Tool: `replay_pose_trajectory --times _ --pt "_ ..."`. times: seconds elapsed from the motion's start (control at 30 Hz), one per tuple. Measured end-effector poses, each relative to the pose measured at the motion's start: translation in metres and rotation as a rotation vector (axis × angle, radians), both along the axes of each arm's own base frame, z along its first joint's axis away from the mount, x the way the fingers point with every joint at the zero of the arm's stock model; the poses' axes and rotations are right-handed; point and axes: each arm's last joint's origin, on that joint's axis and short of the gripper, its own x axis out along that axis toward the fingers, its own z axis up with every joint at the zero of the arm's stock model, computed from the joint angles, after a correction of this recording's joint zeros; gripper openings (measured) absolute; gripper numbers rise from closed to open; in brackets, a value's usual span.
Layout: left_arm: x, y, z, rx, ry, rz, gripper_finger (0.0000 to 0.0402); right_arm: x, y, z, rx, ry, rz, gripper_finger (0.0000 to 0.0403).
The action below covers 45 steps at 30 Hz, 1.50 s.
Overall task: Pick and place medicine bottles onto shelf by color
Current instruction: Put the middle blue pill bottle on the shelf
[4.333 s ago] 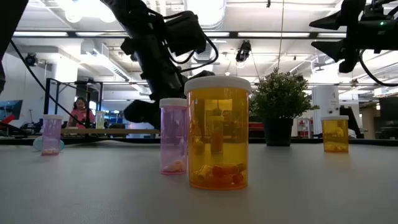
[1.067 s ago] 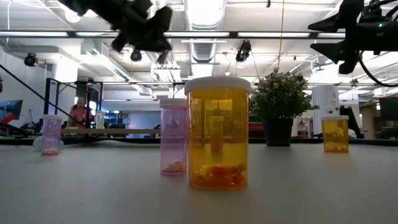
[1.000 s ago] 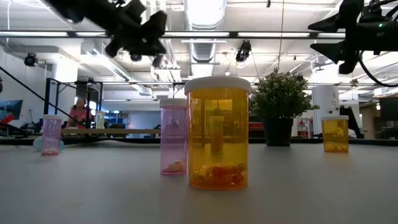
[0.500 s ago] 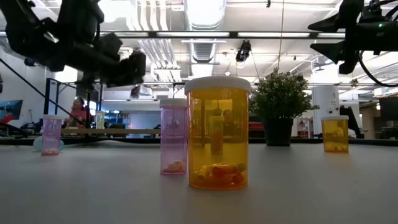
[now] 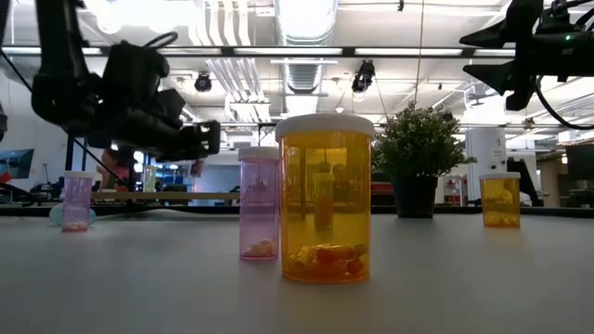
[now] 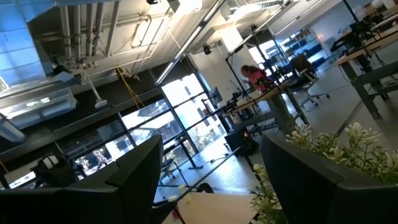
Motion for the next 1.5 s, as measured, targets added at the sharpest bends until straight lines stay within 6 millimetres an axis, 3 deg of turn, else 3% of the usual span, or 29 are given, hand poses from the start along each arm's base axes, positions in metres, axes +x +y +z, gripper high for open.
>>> replay_pose_trajectory --times 0.5,1.2,1.5 --pt "0.004 0.016 -0.029 0.019 -0.01 0.09 0.0091 0.0 0.0 0.0 0.0 0.0 0.0 0.026" --pt "-0.009 0.039 -0.029 0.026 -0.004 0.243 0.0091 0.0 0.0 0.0 0.0 0.0 0.0 0.026" --pt "-0.01 0.04 -0.029 0.024 -0.004 0.248 0.0091 0.0 0.0 0.0 0.0 0.0 0.0 0.026"
